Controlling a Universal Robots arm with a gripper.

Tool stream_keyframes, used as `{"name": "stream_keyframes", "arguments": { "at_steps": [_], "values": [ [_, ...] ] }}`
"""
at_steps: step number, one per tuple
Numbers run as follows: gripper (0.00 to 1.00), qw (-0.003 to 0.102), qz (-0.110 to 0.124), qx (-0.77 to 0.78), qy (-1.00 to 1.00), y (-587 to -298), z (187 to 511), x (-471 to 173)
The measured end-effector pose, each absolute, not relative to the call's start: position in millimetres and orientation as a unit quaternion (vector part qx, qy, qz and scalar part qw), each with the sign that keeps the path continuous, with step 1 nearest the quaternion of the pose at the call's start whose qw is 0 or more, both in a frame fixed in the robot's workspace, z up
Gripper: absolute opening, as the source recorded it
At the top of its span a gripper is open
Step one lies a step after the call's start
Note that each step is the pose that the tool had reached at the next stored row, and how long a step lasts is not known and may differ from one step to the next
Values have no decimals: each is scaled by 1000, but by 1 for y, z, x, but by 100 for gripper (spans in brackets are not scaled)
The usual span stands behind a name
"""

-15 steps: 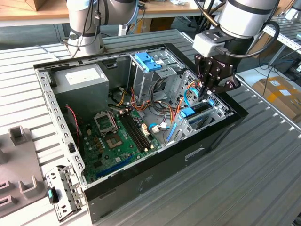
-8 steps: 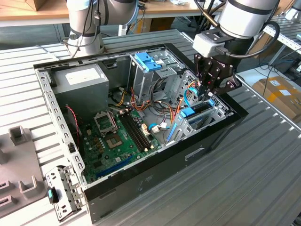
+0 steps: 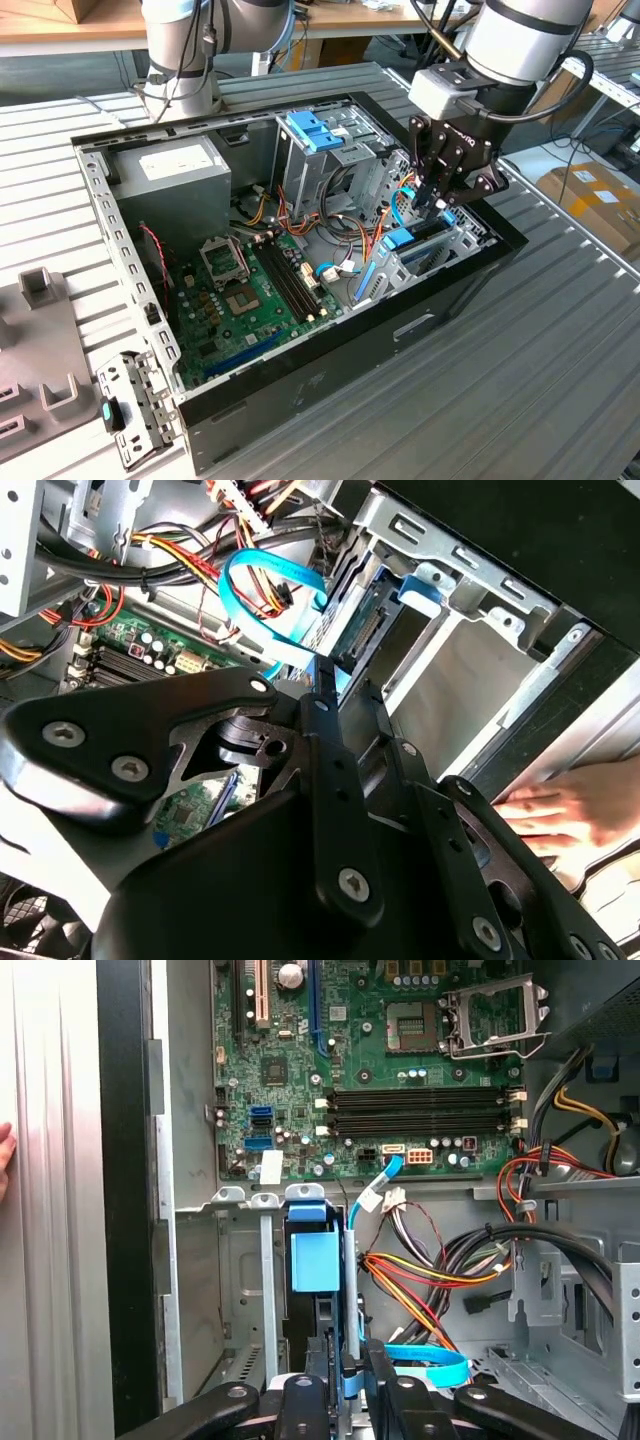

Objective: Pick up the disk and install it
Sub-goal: 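Insert the first disk wire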

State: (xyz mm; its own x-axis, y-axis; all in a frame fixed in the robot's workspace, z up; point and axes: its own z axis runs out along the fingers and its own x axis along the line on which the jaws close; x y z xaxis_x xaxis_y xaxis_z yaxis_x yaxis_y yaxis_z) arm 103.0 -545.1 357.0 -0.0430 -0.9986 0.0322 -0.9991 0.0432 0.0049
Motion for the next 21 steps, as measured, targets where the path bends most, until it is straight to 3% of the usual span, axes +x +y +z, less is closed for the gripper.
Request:
{"name": "stream_keyframes", "arguments": {
  "at_steps": [13, 21],
  "values": [
    [29, 14, 9, 691, -723, -545, 371, 111],
    [29, 27, -4, 691, -722, -545, 362, 120]
  ]
}}
